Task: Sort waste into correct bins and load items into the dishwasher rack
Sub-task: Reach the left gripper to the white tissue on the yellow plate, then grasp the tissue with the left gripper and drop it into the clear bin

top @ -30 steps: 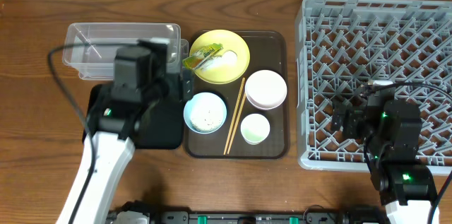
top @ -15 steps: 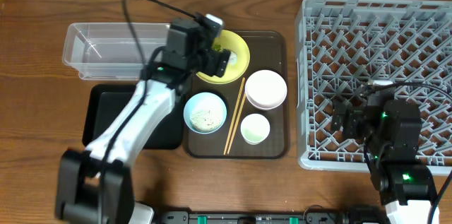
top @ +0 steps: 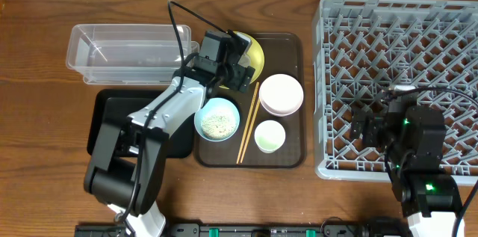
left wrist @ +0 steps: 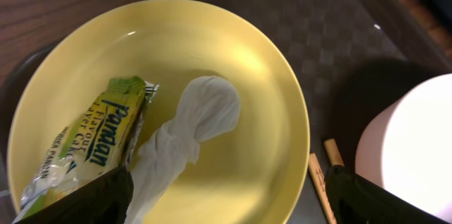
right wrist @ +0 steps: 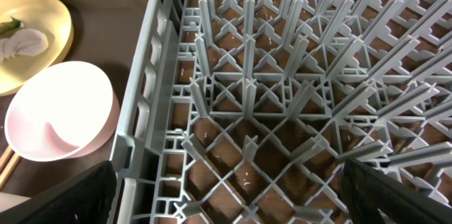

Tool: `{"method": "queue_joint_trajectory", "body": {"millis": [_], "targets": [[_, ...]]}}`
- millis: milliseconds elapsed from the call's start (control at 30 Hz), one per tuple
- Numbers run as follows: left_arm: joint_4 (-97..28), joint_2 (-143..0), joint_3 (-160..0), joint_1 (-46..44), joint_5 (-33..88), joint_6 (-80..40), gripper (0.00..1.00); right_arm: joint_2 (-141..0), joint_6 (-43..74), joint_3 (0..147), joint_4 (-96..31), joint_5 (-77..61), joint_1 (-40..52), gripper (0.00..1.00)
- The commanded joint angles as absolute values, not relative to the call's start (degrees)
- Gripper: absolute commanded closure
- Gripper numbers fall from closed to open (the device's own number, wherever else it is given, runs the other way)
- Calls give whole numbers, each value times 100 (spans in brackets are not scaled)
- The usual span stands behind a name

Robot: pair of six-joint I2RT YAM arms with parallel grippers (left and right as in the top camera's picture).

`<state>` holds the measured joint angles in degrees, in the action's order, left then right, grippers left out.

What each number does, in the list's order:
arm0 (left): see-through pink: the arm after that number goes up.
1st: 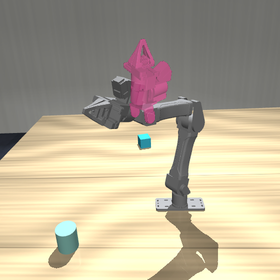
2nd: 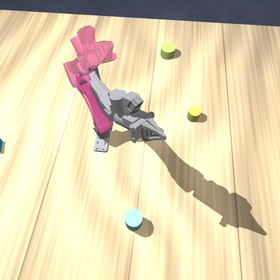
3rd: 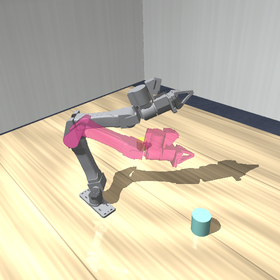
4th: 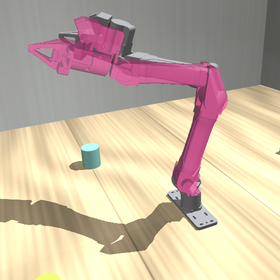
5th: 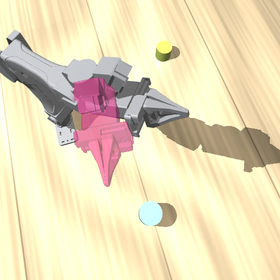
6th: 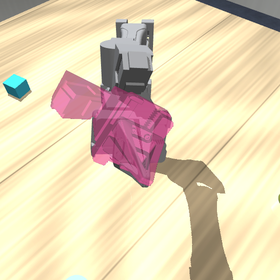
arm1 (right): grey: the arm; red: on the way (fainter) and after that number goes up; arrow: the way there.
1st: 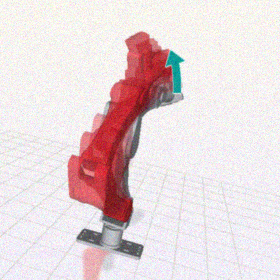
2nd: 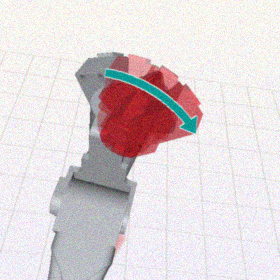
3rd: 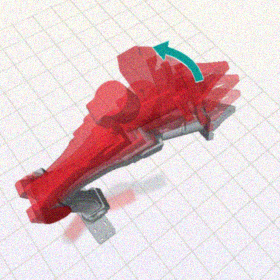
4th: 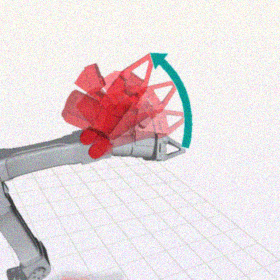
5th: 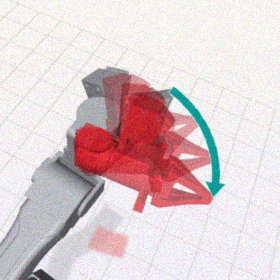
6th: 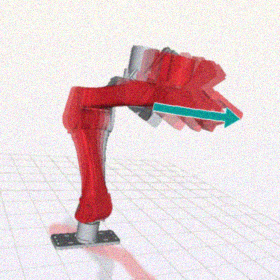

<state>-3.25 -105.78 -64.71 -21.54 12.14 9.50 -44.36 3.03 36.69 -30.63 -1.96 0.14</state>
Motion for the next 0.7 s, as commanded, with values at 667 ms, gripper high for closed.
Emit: {"method": "queue_joint_trajectory", "body": {"millis": [667], "targets": [[119, -11434, -6582, -2145, 915, 1050, 17, -4427, 381, 3782, -3072, -242, 115, 1]]}}
